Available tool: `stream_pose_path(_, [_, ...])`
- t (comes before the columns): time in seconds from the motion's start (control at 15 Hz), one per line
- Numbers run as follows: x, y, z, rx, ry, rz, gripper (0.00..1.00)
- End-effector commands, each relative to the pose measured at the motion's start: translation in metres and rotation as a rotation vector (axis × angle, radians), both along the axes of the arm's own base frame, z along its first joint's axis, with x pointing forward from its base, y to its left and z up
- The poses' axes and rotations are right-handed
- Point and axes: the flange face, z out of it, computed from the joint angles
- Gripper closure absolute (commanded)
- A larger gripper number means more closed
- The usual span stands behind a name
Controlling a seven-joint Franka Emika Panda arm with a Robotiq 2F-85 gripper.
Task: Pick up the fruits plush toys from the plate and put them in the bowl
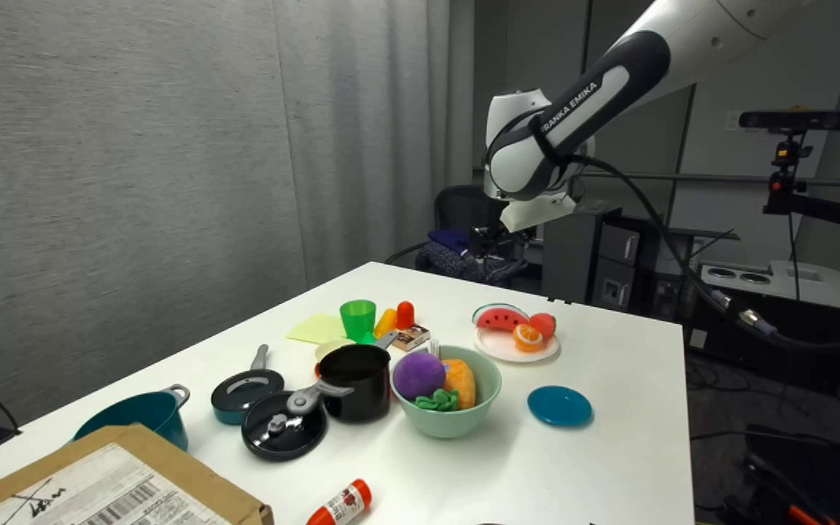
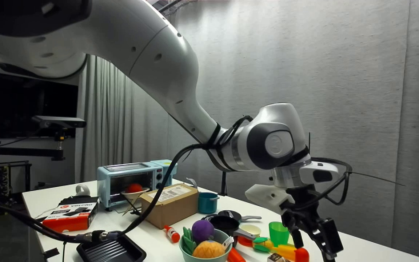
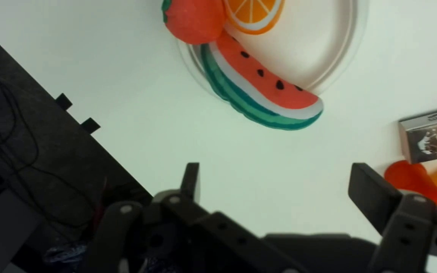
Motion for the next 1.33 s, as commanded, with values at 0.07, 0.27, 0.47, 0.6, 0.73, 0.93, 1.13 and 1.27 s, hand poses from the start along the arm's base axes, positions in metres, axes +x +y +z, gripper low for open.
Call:
stream_pose_path(0.07, [0.003,-0.023,-0.048,-0.025,0.11,0.018,0.0])
stream_pose_path(0.27, [0.001,-0.035,-0.075,-0.022,0.164,0.054,0.0])
stream_pose_path(0.47, [0.013,-0.041,-0.088,-0.033,0.159,0.085,0.0])
stream_pose_path(0.6, [0.02,-0.034,-0.098,-0.004,0.163,0.112,0.0])
stream_pose_path(0.73, [0.026,-0.021,-0.11,0.03,0.177,0.146,0.0])
stream_pose_path(0.93, [0.028,-0.012,-0.132,0.061,0.215,0.175,0.23])
stream_pose_path(1.13, [0.028,-0.016,-0.138,0.057,0.235,0.182,0.44])
stream_pose_path(1.27, [0.031,-0.02,-0.127,0.048,0.226,0.187,0.58])
